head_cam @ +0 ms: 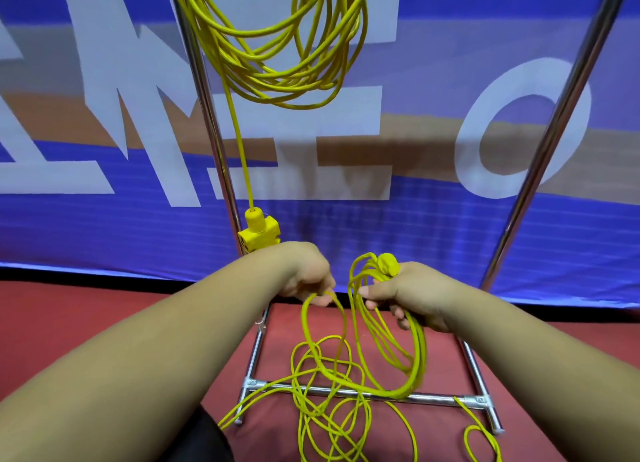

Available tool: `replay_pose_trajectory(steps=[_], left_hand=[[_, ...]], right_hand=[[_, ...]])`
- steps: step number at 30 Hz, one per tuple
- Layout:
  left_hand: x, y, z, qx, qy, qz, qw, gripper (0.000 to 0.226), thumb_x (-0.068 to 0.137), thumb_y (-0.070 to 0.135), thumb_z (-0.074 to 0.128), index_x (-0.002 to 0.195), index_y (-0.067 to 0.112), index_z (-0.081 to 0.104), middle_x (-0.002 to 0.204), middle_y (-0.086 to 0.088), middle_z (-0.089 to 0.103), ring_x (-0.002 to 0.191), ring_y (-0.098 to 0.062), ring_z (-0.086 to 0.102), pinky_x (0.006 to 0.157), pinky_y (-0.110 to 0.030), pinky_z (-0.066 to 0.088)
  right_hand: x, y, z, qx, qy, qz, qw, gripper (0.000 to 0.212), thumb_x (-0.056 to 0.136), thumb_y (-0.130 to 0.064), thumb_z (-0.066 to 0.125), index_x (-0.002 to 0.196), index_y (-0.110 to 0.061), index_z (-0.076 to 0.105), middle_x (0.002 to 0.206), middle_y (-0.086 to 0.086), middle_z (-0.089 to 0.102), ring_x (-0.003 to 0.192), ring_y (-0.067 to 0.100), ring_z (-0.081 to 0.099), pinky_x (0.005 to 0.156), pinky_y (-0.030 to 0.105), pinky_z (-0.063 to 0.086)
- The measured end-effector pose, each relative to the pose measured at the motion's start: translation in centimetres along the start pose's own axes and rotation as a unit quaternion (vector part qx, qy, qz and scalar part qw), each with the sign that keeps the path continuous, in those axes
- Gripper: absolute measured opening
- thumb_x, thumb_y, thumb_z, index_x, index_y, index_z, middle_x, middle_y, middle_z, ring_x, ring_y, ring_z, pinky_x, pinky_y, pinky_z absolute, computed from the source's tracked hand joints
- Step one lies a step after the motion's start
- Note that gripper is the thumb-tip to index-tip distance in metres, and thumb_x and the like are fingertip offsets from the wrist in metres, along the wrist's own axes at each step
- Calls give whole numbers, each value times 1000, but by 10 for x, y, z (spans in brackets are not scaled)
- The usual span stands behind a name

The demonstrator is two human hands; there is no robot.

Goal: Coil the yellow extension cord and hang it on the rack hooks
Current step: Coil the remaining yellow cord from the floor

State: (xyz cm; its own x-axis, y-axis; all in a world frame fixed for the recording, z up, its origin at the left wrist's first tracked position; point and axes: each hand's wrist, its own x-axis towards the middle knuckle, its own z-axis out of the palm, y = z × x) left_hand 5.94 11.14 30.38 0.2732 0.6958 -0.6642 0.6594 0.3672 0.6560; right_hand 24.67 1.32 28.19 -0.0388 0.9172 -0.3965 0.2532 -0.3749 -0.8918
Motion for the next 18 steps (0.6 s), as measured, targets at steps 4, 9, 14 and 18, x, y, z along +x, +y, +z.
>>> replay_pose_trajectory(steps=[4, 9, 14, 18], left_hand=[[-13, -2, -14, 208, 24, 62, 976, 25, 89, -8, 48, 92, 2, 71, 70, -14, 57, 53, -23, 46, 45, -21, 39], [-16, 2, -19, 250, 15, 182, 951, 33, 86, -1, 64, 109, 19, 77, 76, 1, 54, 68, -22, 46, 60, -29, 38], [-10, 2, -19, 482, 78, 239, 840, 25, 92, 22, 75, 117, 23, 76, 106, 4, 73, 97, -18, 67, 78, -25, 50], [-8, 0, -19, 417, 19, 254, 872, 14, 89, 27, 79, 103, 27, 79, 92, 6, 77, 82, -8, 66, 83, -32, 56]], right_hand=[[9, 6, -15, 26, 68, 4, 997, 24, 88, -26, 83, 87, -11, 65, 66, 8, 50, 44, 17, 40, 44, 28, 41], [17, 12, -23, 10, 95, -10, 995, 18, 95, -23, 76, 85, -14, 63, 60, 0, 48, 45, 15, 44, 48, 31, 44], [22, 13, -26, 5, 115, -10, 993, 25, 95, -25, 76, 78, -18, 58, 64, 5, 54, 50, 18, 51, 53, 31, 47], [21, 14, -23, 49, 91, 0, 995, 19, 98, -21, 73, 85, -15, 61, 67, 5, 60, 52, 18, 56, 57, 36, 58]])
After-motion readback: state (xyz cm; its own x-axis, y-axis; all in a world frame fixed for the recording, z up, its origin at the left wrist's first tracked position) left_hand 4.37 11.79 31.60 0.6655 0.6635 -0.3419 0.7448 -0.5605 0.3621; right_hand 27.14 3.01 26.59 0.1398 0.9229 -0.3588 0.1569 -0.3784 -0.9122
